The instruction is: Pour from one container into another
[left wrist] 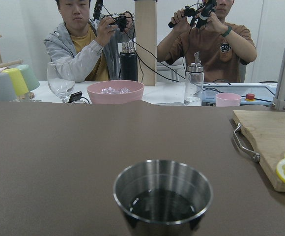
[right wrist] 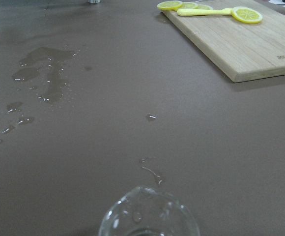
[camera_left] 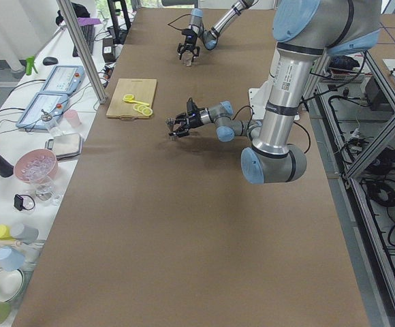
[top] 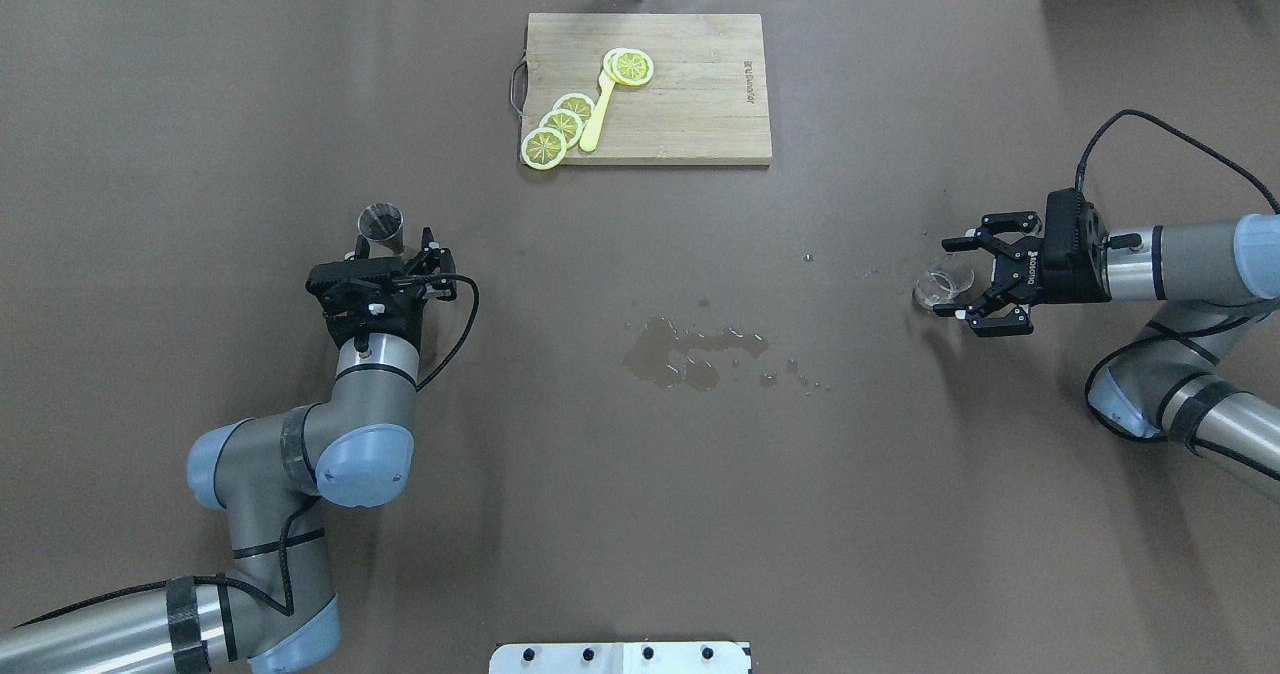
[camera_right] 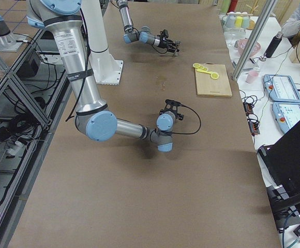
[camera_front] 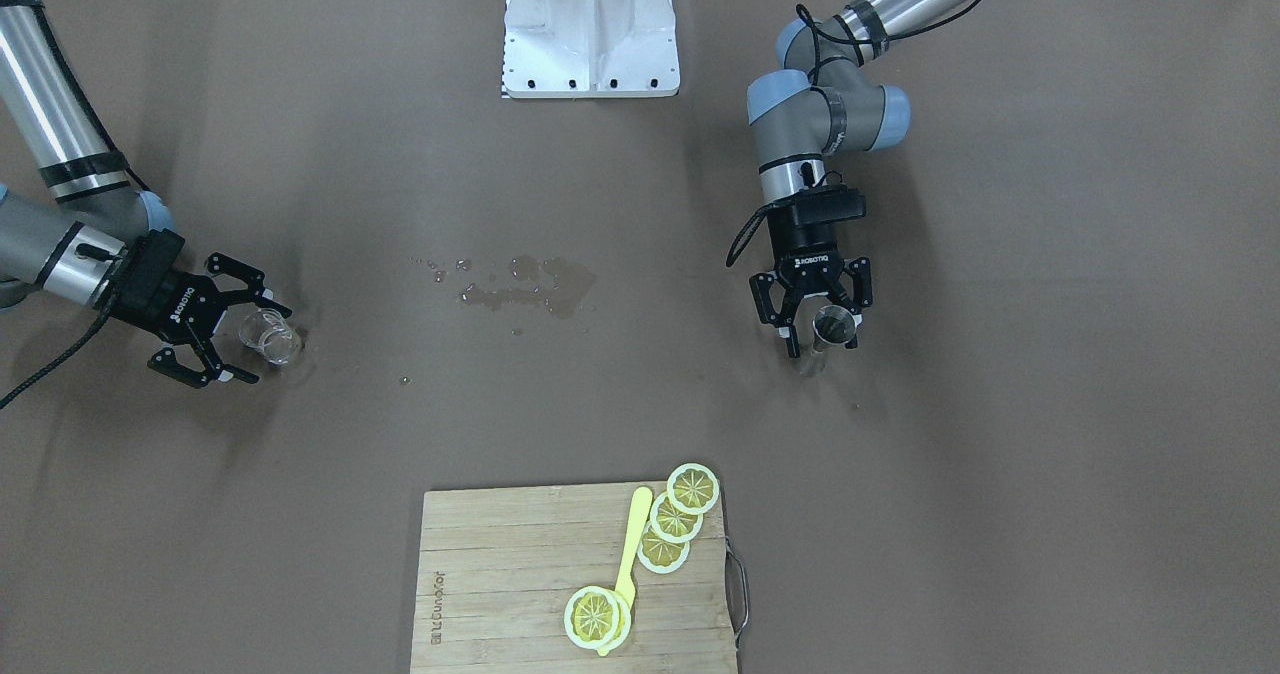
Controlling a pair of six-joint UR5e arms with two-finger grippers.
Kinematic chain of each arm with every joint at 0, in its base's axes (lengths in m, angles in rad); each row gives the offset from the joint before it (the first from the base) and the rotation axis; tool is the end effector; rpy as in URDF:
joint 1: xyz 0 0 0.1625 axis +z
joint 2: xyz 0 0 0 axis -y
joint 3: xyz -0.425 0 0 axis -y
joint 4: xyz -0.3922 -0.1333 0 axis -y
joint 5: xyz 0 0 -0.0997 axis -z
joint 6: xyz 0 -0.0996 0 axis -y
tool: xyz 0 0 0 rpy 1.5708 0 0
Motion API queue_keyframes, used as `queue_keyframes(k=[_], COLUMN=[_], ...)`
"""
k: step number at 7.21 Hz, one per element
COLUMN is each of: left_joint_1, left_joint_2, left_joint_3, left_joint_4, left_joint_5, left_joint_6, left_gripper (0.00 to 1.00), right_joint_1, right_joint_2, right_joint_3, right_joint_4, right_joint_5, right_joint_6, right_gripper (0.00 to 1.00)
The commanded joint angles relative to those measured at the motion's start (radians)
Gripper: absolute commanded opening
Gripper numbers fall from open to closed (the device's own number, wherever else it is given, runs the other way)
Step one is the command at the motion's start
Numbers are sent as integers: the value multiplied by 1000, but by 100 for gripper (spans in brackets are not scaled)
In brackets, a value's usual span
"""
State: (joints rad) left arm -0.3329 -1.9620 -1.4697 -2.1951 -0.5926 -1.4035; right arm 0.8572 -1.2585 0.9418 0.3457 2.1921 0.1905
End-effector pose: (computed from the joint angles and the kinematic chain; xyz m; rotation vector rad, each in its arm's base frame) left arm 0.5369 -0.4141 0.3982 1.0942 0.5921 -0.5899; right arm -0.3236 -0.4888 0.5871 1.2165 -1.1432 -0.8945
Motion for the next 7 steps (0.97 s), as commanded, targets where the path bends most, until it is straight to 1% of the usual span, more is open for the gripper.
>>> queue_keyframes(k=[1,2,3,4,7], left_joint_1=[0,0,0,0,0], left_joint_2=[0,0,0,0,-14], left_joint_3=[0,0,5,5,25], left_joint_4=[0,0,0,2,3], left_joint_5=[0,0,0,0,-1], left_joint_6=[-3,-37,-37,-37,-37], left_gripper=[66,59,56,56,56], right_joint_1=[-3,-3,-3,-3,-3], right_joint_2=[1,1,1,-1,-1], right_joint_3=[0,0,0,0,9], right_joint_4=[-10,-11,-11,-17,-27], right_joint_5=[0,0,-2,0,-2], right_joint_6=[0,0,0,0,0], right_gripper=[90,90,87,80,46])
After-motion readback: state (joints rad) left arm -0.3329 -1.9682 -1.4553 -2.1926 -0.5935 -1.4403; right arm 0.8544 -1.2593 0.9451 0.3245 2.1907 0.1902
